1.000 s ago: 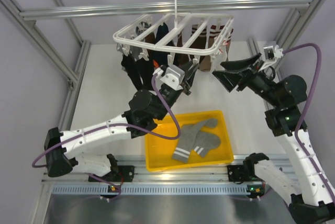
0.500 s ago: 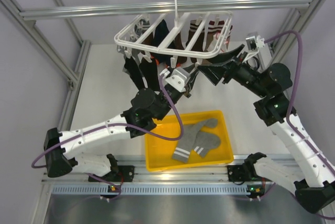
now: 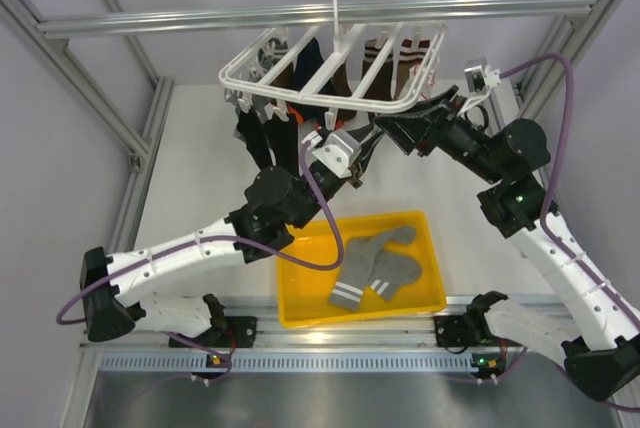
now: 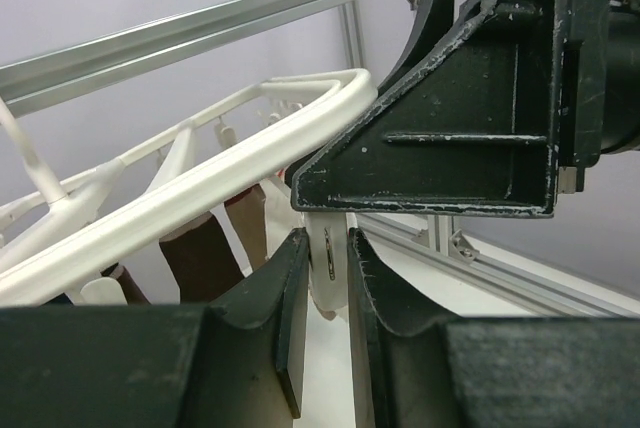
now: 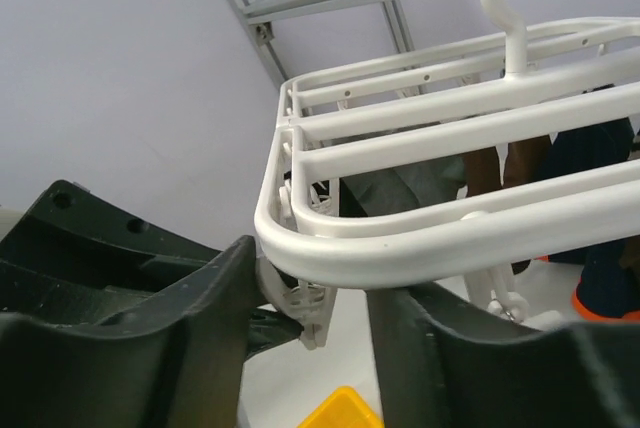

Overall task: Clip the socks to the hanger
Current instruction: Open the clamp at the hanger, then pick up the sock from the bin.

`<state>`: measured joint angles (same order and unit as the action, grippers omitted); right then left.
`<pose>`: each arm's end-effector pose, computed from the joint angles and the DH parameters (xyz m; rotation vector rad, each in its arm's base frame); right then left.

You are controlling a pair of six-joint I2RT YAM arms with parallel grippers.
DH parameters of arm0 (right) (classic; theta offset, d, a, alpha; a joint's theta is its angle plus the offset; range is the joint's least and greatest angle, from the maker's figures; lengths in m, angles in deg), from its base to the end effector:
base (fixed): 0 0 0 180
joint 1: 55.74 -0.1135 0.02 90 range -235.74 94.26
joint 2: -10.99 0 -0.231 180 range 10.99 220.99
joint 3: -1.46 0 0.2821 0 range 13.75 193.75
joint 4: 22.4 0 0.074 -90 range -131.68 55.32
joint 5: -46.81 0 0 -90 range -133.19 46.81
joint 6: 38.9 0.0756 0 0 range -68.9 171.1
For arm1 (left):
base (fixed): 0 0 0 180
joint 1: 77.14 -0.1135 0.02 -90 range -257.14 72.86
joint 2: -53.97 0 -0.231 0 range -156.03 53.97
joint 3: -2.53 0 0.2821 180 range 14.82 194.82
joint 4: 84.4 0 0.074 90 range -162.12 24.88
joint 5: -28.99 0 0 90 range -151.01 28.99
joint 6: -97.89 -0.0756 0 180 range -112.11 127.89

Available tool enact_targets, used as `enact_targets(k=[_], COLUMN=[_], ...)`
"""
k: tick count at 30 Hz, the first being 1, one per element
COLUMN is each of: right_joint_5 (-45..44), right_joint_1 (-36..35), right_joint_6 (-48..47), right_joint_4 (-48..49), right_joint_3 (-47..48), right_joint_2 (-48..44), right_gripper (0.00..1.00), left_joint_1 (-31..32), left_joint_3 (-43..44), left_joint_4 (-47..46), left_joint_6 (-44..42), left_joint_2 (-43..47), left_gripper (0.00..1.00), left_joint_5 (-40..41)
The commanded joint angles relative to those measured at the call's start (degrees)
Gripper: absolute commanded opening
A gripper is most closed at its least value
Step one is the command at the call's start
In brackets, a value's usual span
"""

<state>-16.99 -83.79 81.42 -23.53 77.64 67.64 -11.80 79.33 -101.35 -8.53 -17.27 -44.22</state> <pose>0.2433 0.1675 0.4455 -0.3959 1.3155 1.1496 0.1708 -0.3196 0.4156 0.5784 1.0686 -0.5760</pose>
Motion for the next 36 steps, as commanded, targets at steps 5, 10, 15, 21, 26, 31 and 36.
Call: enact_targets(k=[5, 10, 15, 21, 26, 31, 36], right_joint_5=[-1.15, -3.34, -3.61, -4.75, -6.5, -7.74, -9.67], right_joint_1=[-0.95, -1.04, -0.95, -0.95, -0.95, -0.95, -0.95], right_joint_6=[0.96, 2.27, 5.27, 6.59, 5.97, 6.59, 7.03], right_joint_4=[3.52, 2.38, 2.47, 1.24, -0.35, -0.7, -1.84], right_joint_3=[2.02, 1.84, 1.4, 2.37, 3.34, 3.25, 3.16], right_joint_2=[-0.13, -0.66, -0.48, -0.39, -0.3, -0.13, 0.66], right_gripper=[0.14, 0.0, 0.0, 0.0, 0.0, 0.0, 0.0], left_joint_1=[0.05, 0.05, 0.05, -0.04, -0.39, -0.57, -0.57], left_joint_3=[3.08, 3.52, 3.96, -0.41, -7.2, -11.77, -7.67], left_joint_4=[2.77, 5.67, 7.44, 9.98, 19.1, 33.08, 50.99], left_joint_6=[1.75, 2.19, 1.93, 0.43, 3.24, 3.43, -2.11], left_joint_2=[1.28, 1.9, 1.72, 5.49, 14.63, 20.35, 13.78], left_gripper=[0.29, 0.58, 0.64, 0.65, 0.68, 0.7, 0.73], left_joint_5=[-2.03, 0.42, 3.94, 1.58, -3.78, -21.93, -39.02])
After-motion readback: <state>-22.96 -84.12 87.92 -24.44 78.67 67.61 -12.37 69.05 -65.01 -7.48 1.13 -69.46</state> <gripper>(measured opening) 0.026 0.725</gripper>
